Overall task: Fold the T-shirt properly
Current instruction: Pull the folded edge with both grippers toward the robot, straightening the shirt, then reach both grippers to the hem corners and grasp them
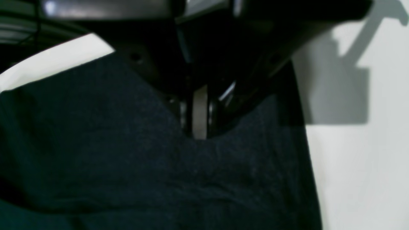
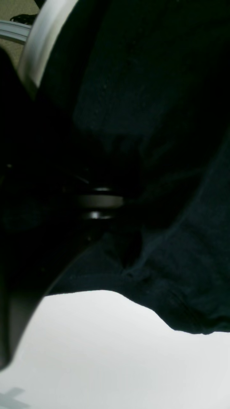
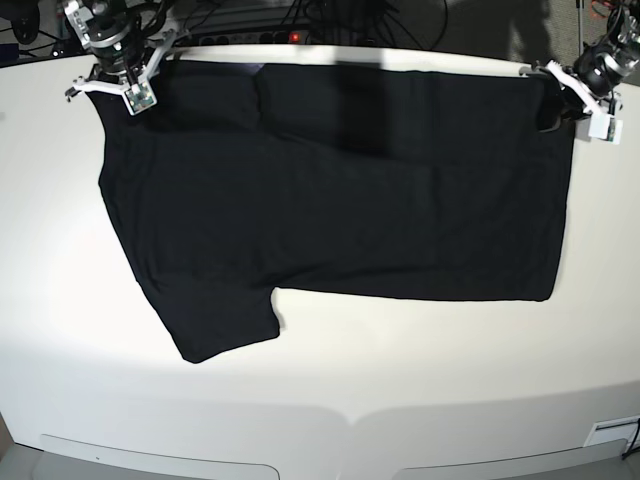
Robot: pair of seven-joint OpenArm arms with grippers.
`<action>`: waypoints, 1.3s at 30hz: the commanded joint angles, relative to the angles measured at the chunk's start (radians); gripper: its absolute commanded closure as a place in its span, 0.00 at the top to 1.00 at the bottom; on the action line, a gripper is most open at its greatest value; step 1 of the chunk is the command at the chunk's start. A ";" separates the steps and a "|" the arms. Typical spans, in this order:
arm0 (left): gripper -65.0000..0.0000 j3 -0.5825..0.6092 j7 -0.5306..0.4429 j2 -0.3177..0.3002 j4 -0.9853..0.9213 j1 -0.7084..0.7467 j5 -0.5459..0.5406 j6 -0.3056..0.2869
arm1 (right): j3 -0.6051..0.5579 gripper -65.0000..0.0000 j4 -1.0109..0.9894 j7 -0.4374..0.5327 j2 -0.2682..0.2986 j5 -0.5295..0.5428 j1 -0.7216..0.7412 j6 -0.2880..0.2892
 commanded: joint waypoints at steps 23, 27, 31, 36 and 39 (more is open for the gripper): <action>0.00 0.006 0.291 -0.014 0.541 0.023 0.115 0.213 | 0.081 0.00 0.182 -0.036 0.055 0.004 -0.018 0.003; 0.00 0.007 0.222 -0.054 0.566 -0.026 0.119 0.333 | 0.082 0.00 0.182 -0.037 0.055 0.027 0.037 -0.002; 0.00 0.007 0.178 -0.101 0.496 -0.130 0.113 0.338 | 0.081 0.00 0.182 -0.040 0.051 0.159 0.126 0.000; 0.24 0.009 0.137 -0.114 0.234 -0.329 -0.030 0.318 | 0.081 0.00 0.176 -0.113 0.021 0.236 0.232 0.011; 0.30 0.009 0.129 -0.113 0.036 -0.466 -0.119 0.187 | 0.081 0.00 0.166 -0.138 -0.010 0.232 0.283 0.013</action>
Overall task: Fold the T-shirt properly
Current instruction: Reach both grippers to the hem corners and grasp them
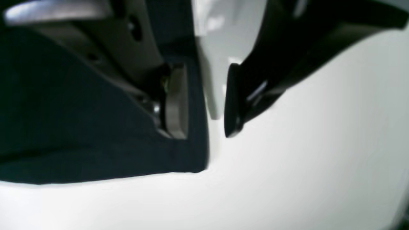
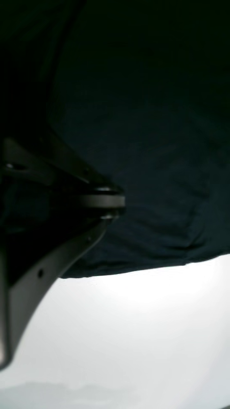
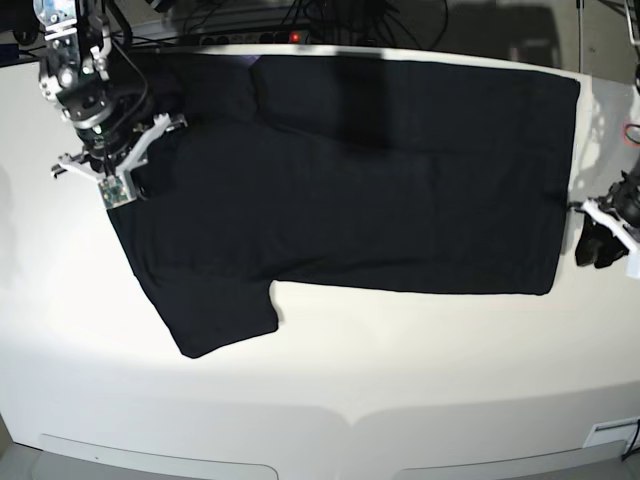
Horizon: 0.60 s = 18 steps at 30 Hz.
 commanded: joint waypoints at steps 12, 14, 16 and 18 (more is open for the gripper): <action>0.30 -0.005 0.076 0.015 -0.678 -0.501 0.059 -0.189 | 0.008 0.28 0.014 -0.045 -0.011 0.009 0.175 0.150; 0.30 -0.005 0.075 0.042 -0.761 -0.554 0.148 -0.189 | 0.008 0.29 0.014 -0.073 -0.011 0.028 0.195 0.150; 0.30 -0.005 0.050 0.071 -0.827 -0.594 0.230 -0.189 | 0.008 0.29 0.014 -0.089 -0.011 0.033 0.207 0.150; 0.30 -0.005 -0.011 0.095 -0.869 -0.613 0.314 -0.189 | 0.008 0.29 0.014 -0.090 -0.010 0.031 0.208 0.150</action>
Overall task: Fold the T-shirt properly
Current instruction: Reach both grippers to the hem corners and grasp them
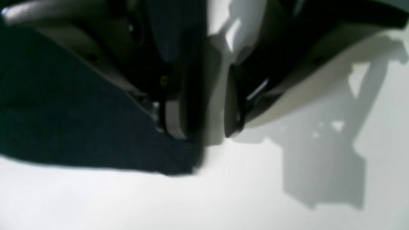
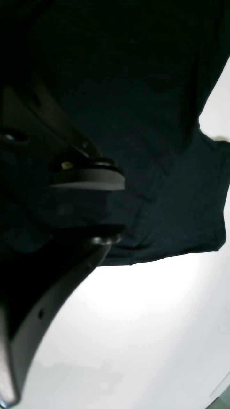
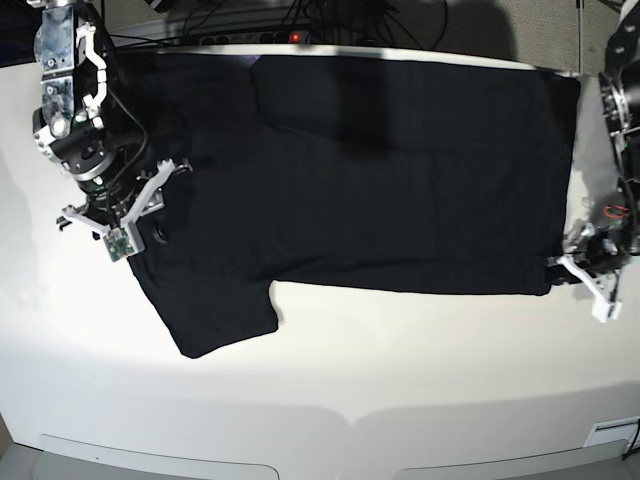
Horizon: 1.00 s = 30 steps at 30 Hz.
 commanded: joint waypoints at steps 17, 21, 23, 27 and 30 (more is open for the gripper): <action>0.05 -0.004 0.152 0.041 0.002 -0.032 0.005 -0.006 | 0.007 0.29 0.017 0.011 0.013 0.001 0.034 -0.001; 0.00 -0.004 0.151 0.037 0.002 -0.032 -0.090 -0.006 | 0.007 0.29 0.016 0.016 0.013 0.001 0.077 -0.001; 0.00 -0.004 0.148 0.039 0.002 -0.032 -0.161 -0.006 | 0.007 0.29 0.002 0.005 0.013 0.002 0.109 -0.002; 0.00 -0.004 0.147 0.043 0.002 -0.032 -0.296 -0.006 | 0.007 0.29 -0.135 -0.013 0.013 0.017 0.208 -0.002; 0.00 -0.004 0.143 0.044 0.002 -0.032 -0.319 -0.006 | 0.006 0.29 -0.310 -0.034 0.013 0.086 0.327 -0.002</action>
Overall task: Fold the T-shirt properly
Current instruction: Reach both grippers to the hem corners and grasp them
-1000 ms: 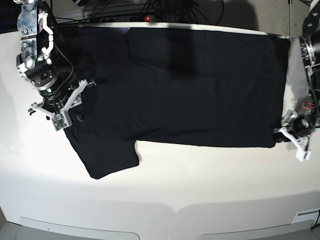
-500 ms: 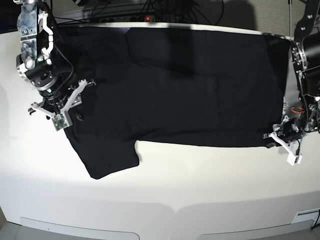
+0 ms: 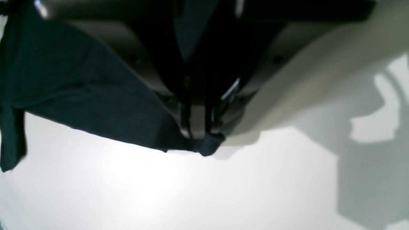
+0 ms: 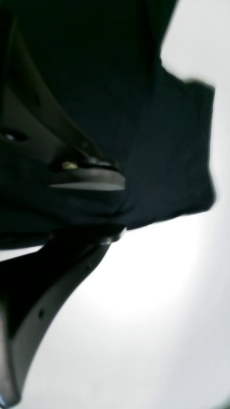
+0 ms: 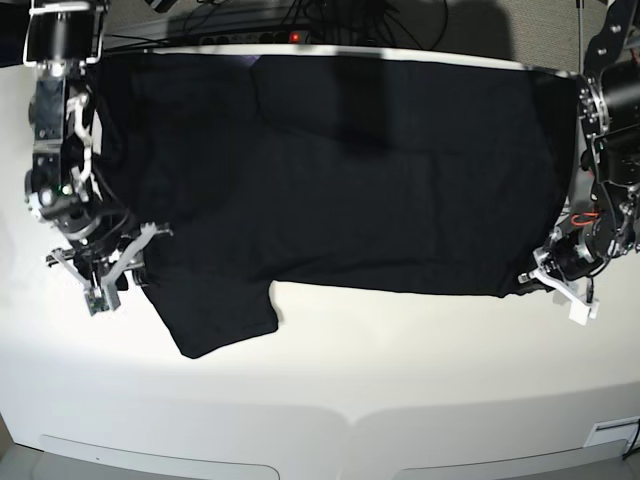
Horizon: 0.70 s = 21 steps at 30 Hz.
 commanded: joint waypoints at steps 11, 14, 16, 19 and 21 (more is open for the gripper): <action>0.00 -0.003 -0.030 -0.017 0.013 -0.032 -0.016 -0.012 | -0.204 0.29 -0.689 -0.154 0.026 0.093 0.604 0.064; 0.00 -0.003 -0.031 -0.017 0.013 -0.032 -0.016 -0.012 | -0.286 0.29 -0.879 -0.151 0.016 0.037 0.717 0.065; 0.00 -0.003 -0.031 -0.017 0.013 -0.032 -0.016 -0.012 | -0.330 0.29 -0.983 -0.121 0.003 -0.013 0.769 0.066; 0.00 -0.003 -0.030 -0.018 0.013 -0.031 -0.016 -0.012 | -0.374 0.29 -1.085 -0.036 -0.011 -0.044 0.807 0.082; 0.00 -0.003 -0.030 -0.018 0.013 -0.031 -0.016 -0.012 | -0.389 0.29 -1.114 0.014 -0.019 -0.043 0.805 0.086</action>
